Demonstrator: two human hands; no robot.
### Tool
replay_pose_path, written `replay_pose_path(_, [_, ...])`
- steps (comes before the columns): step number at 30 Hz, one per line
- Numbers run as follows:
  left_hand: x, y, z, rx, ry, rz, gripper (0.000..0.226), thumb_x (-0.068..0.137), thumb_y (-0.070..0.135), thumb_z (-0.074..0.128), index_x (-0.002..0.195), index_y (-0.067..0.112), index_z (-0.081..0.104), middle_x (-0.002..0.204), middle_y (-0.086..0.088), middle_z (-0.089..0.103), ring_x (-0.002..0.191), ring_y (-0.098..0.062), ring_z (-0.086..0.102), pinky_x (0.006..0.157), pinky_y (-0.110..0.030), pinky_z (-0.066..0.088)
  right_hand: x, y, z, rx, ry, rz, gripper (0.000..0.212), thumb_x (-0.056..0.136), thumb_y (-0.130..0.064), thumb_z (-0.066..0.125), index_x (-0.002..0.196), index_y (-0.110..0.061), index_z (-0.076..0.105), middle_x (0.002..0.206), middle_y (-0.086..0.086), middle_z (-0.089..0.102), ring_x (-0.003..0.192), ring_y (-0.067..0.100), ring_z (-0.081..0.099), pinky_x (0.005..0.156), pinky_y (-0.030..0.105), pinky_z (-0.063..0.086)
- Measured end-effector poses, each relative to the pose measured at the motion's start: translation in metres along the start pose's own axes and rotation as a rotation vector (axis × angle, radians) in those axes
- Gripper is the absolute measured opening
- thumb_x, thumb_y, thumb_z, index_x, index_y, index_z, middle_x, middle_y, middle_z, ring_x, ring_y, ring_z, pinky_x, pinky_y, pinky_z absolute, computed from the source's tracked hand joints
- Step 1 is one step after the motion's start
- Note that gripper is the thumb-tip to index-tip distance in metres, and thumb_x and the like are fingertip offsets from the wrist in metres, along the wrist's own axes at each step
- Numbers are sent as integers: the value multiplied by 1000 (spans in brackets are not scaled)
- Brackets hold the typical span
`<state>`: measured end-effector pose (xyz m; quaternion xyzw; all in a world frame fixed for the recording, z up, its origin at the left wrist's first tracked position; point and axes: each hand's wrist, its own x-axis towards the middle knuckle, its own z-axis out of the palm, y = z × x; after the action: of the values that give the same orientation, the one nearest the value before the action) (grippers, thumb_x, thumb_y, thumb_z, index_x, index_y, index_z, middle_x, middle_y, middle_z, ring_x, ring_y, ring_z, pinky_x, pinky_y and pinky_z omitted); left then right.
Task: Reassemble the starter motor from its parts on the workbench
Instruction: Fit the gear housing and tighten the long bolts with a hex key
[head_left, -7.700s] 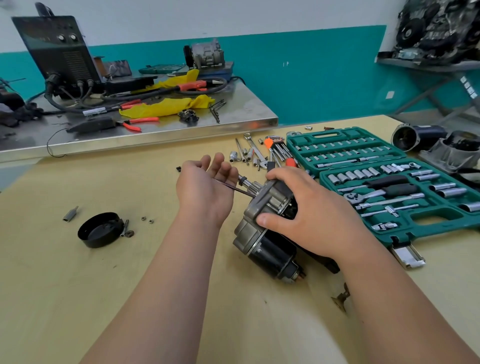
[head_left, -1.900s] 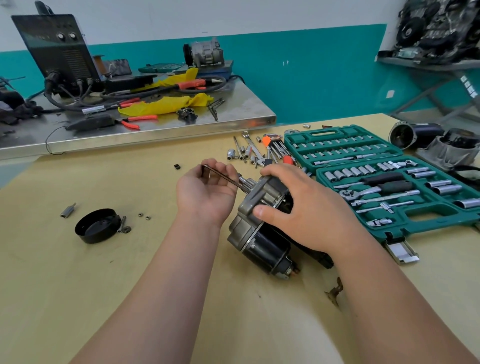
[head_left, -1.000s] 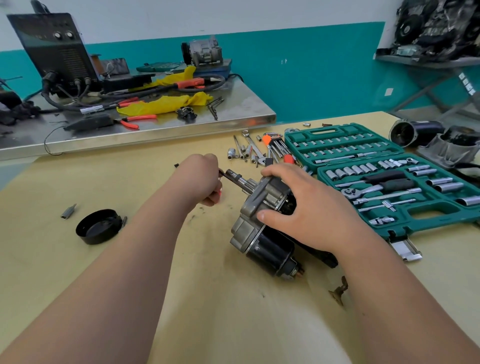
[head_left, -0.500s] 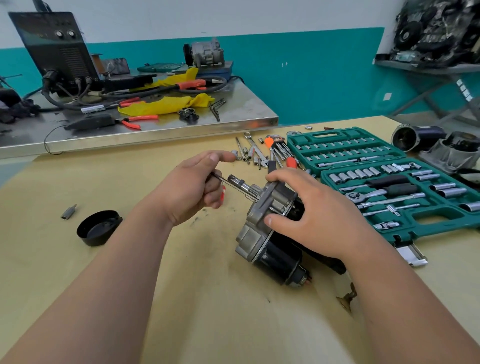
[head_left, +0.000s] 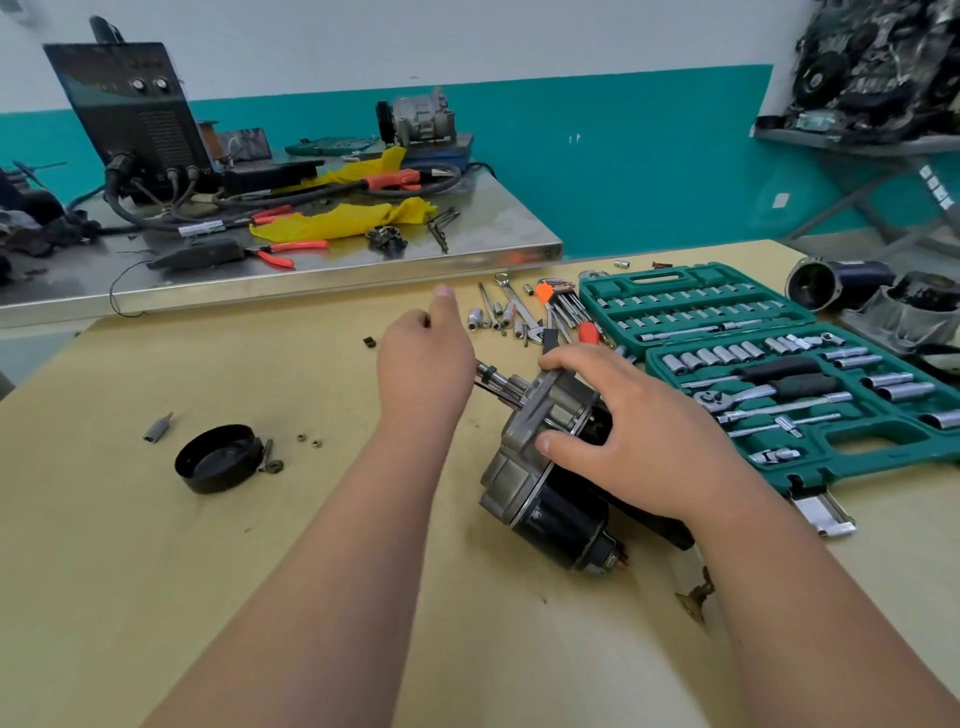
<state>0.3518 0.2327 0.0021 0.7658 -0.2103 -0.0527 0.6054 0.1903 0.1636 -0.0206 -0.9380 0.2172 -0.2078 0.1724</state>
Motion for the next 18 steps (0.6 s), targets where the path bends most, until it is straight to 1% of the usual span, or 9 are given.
replay_pose_path(2, [-3,-2,5,-299,141,-221,48,98,42,48,61,15,33,52,3,29,52,-18,29,54,-31,24,0,0,0,5,1,-1,56,72,-69,46,124,-59,28,129,-35,38,89,-5,51,59,10,31])
replay_pose_path(4, [-5,-3,6,-590,142,-389,39,95,31,52,62,16,38,46,4,31,45,-16,31,55,-32,28,0,0,1,7,1,-2,57,71,-69,45,124,-60,27,130,-35,37,88,-6,50,59,11,31])
replay_pose_path(6, [-4,-8,6,-860,57,-399,39,95,22,49,59,17,36,43,5,30,41,-15,34,57,-33,31,1,1,1,6,5,-3,57,72,-69,46,125,-60,27,130,-36,36,85,-10,48,58,11,31])
replay_pose_path(7, [-2,-10,7,-923,34,-388,39,96,20,48,59,18,34,44,4,29,42,-16,33,57,-32,31,1,1,1,8,7,-1,56,72,-69,46,124,-60,27,130,-37,35,84,-14,46,58,11,31])
replay_pose_path(10, [0,-13,10,-807,71,-357,37,93,19,47,57,18,36,46,3,30,46,-17,33,56,-32,27,1,1,1,9,14,0,55,73,-68,47,124,-60,28,130,-37,35,85,-23,40,59,10,30])
replay_pose_path(13, [1,-12,14,-516,134,-299,31,90,21,47,61,20,38,61,-6,30,60,-21,27,57,-36,22,1,1,2,6,16,-6,55,73,-67,47,125,-59,29,131,-37,34,86,-10,48,59,10,30])
replay_pose_path(15, [1,-11,18,-404,102,-211,35,90,20,47,59,20,30,55,3,25,59,-20,21,57,-38,20,1,1,2,2,21,-11,55,73,-68,46,124,-59,29,131,-38,32,90,-6,47,60,10,30])
replay_pose_path(16, [1,-9,19,-391,79,-179,40,90,20,48,56,21,26,48,9,21,56,-19,19,56,-36,19,1,1,2,0,23,-13,55,73,-68,46,124,-59,29,130,-38,30,90,-6,47,60,10,30])
replay_pose_path(18, [0,-5,22,-406,84,-142,50,90,22,51,48,26,23,42,11,16,50,-16,17,50,-30,18,1,2,2,1,23,-18,55,73,-68,45,125,-58,29,129,-39,29,91,-6,47,61,10,31])
